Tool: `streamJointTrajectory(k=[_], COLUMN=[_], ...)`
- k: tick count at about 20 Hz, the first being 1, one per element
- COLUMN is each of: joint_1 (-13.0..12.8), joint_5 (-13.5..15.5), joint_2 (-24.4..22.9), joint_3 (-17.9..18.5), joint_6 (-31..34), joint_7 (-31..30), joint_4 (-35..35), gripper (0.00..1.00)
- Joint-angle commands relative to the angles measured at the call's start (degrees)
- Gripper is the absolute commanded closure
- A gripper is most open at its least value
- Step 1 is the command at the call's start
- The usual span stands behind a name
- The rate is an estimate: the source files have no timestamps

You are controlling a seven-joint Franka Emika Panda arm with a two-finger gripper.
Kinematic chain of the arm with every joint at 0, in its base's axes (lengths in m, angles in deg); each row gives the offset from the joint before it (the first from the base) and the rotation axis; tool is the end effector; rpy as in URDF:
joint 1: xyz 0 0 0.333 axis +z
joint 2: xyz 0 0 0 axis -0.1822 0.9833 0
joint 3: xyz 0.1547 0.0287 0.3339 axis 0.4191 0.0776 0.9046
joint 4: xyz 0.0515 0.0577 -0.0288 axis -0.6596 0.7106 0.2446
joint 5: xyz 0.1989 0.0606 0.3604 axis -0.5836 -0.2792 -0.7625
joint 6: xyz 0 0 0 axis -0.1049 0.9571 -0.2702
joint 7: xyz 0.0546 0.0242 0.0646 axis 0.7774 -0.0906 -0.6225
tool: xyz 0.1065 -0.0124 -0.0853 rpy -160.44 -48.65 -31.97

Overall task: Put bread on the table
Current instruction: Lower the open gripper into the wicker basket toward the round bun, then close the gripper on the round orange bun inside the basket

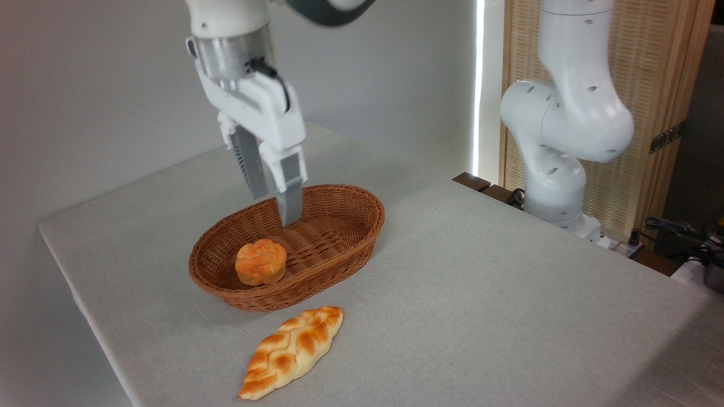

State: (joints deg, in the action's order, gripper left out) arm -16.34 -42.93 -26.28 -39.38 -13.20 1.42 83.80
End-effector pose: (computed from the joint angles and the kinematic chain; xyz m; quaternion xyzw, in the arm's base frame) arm 0.5708 -0.1114 0.5798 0.9147 -0.4028 0.0143 0.0308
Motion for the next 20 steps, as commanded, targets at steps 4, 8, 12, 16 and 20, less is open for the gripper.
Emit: streamJointTrajectory(k=[4,8,12,16,20], joint_1=[0.0,-0.1,-0.1,-0.1,-0.1], joint_5=[0.0,-1.2,-7.5,-7.4,-7.4], joint_2=[2.6,4.6,6.5,7.1,7.3], joint_3=[-4.3,-6.4,-9.0,-9.2,-9.2], joint_6=[-12.5,-15.9,-21.7,-22.1,-22.2], joint_7=[-0.2,0.2,-0.3,-0.8,-1.1], joint_4=[6.5,8.4,12.1,12.4,12.3], gripper=[0.0,0.0,0.0,0.0,0.34])
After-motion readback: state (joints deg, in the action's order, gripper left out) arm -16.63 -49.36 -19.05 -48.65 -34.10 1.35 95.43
